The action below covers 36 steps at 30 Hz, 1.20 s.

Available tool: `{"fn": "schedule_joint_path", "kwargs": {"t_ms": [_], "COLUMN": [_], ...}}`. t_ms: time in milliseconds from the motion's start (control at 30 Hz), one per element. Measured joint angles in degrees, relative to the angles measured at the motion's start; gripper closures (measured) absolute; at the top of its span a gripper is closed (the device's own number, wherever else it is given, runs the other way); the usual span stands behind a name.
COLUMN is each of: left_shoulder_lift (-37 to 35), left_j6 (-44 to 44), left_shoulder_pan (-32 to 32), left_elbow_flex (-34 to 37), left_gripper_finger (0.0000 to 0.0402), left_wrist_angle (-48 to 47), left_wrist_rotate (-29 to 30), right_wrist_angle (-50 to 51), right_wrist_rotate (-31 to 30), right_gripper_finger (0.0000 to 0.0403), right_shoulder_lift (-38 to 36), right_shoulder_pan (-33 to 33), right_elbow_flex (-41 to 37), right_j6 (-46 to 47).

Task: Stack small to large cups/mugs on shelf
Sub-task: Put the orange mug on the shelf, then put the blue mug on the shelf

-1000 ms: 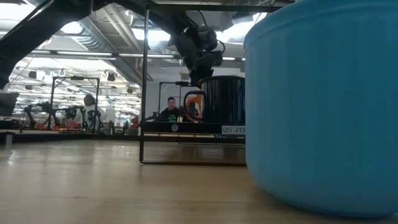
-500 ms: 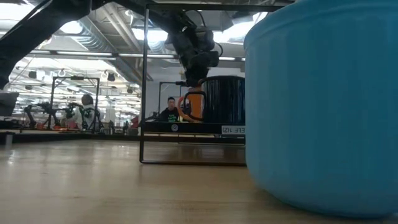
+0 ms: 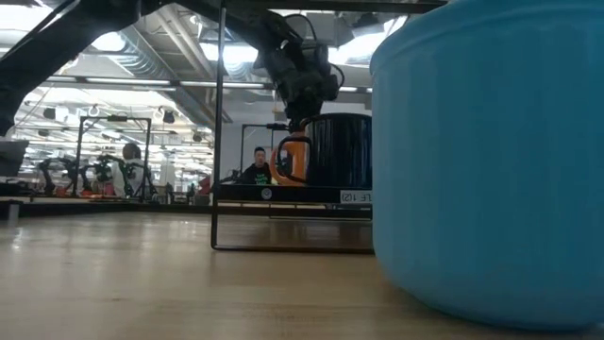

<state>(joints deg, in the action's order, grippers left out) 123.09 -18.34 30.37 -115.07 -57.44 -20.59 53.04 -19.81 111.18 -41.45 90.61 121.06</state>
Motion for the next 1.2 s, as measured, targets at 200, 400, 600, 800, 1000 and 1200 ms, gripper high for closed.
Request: {"fn": "schedule_joint_path", "kwargs": {"t_ms": [200,400,600,800,1000,1200], "left_shoulder_lift": [-1.6,-3.6,-5.7,-6.2,-8.4,-10.5], "left_j6": [-0.1,-0.1,0.2,0.3,1.1,3.2], "left_shoulder_pan": [0.1,-0.4,-1.3,-3.4,-8.1,-14.0], "left_elbow_flex": [-0.3,-4.1,-10.1,-17.6,-19.1,-18.9], "left_gripper_finger": [0.0355,0.0355,0.0355,0.0355,0.0355,0.0355], "left_wrist_angle": [0.8,-0.7,-2.7,-9.2,-9.8,-9.6], "left_wrist_rotate": [0.8,1.2,2.6,3.1,3.3,3.7], "right_wrist_angle": [0.0,-0.4,-0.8,-2.7,-3.2,-3.3], "right_wrist_rotate": [0.0,1.4,1.5,2.8,2.5,3.0], "right_gripper_finger": [0.0199,0.0199,0.0199,0.0199,0.0208,0.0286], "right_shoulder_lift": [0.0,0.0,0.4,2.8,2.6,2.6], "right_shoulder_pan": [0.0,0.0,0.0,0.0,0.0,0.0], "right_elbow_flex": [0.0,0.1,0.1,0.0,0.1,0.1], "right_j6": [0.0,0.1,0.2,1.5,1.6,1.9]}}
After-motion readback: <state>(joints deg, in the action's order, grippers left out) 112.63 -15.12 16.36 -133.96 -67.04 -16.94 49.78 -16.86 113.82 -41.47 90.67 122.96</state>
